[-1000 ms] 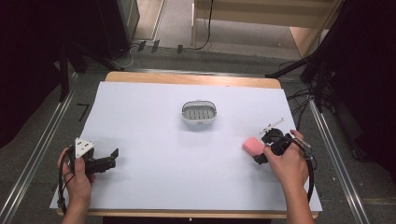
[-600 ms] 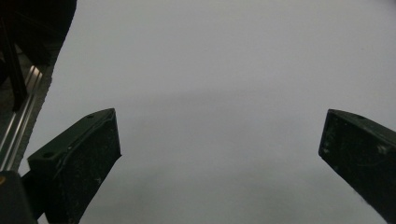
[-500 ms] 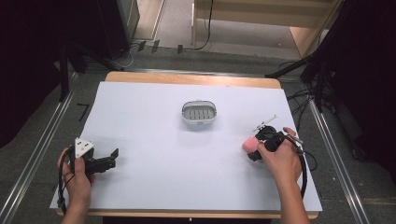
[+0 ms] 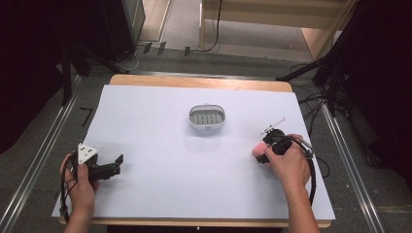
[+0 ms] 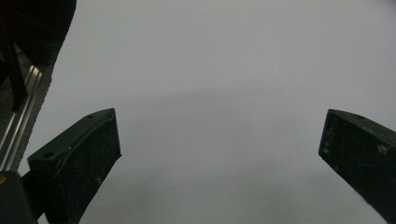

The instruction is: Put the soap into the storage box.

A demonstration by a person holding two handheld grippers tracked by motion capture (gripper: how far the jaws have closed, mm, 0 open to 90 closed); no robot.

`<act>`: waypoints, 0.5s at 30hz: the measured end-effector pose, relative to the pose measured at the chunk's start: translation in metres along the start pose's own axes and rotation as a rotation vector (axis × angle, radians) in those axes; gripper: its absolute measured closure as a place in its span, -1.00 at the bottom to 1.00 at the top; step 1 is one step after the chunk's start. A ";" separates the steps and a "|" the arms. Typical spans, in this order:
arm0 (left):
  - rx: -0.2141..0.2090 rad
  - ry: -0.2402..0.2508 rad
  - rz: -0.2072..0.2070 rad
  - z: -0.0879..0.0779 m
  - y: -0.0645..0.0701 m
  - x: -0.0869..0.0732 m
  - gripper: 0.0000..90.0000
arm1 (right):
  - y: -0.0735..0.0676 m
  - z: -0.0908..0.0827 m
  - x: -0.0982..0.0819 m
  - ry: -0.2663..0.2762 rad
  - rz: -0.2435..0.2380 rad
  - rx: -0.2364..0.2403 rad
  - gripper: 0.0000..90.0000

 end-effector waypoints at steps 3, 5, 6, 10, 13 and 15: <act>0.000 0.000 0.001 0.000 0.000 0.000 -1.00 | 0.000 0.001 0.001 0.001 0.007 0.000 -0.30; 0.000 0.000 0.001 0.000 0.000 0.000 -1.00 | 0.001 0.001 0.001 -0.008 0.008 -0.003 -0.26; 0.000 0.000 0.001 0.000 0.000 0.000 -1.00 | 0.001 0.001 0.001 -0.004 0.007 -0.003 -0.24; 0.000 0.000 0.001 0.000 0.000 0.000 -1.00 | 0.002 0.001 0.001 -0.010 0.011 -0.001 -0.20; 0.000 -0.001 0.002 0.000 0.000 0.000 -1.00 | 0.002 0.003 0.001 -0.014 0.013 -0.002 -0.20; 0.000 -0.001 0.001 0.000 0.000 0.000 -1.00 | 0.002 0.005 0.000 -0.021 0.009 -0.003 -0.18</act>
Point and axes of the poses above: each handheld gripper's, and its own axes: z roughly forward along the jaws, x roughly out of its top, y roughly to its right, the point moved 5 cm from there along z, roughly forward along the jaws, and after that the axes turned 3 degrees about y, right-handed, at the moved point
